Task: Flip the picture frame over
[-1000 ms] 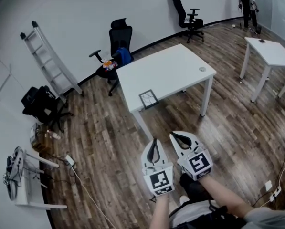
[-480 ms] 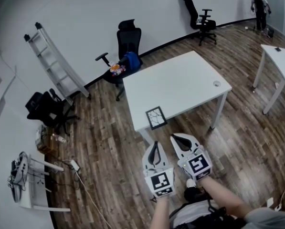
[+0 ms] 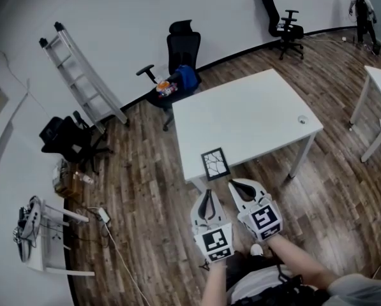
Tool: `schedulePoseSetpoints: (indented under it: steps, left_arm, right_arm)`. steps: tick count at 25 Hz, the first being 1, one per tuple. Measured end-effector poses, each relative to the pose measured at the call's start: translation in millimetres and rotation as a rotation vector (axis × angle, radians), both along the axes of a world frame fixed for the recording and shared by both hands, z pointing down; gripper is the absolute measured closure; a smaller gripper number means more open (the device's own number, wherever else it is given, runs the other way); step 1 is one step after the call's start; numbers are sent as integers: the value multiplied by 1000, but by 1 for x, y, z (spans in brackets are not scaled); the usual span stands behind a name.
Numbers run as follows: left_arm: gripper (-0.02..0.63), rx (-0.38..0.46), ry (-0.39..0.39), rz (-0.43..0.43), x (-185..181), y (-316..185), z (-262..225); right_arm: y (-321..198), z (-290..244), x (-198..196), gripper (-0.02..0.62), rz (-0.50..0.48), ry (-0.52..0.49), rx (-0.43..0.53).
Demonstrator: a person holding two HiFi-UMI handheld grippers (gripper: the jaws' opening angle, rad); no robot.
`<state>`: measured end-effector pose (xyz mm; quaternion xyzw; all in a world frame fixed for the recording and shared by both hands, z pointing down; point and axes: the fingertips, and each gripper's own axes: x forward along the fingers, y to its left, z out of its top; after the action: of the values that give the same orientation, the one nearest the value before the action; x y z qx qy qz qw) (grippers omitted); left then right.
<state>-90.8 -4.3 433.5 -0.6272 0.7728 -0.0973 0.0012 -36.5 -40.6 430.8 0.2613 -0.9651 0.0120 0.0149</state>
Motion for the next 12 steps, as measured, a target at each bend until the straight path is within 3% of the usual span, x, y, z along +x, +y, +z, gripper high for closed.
schedulePoseSetpoints:
  steps: [12]
  left_arm:
    - [603, -130, 30, 4, -54, -65, 55]
  right_arm:
    - [-75, 36, -23, 591, 94, 56, -53]
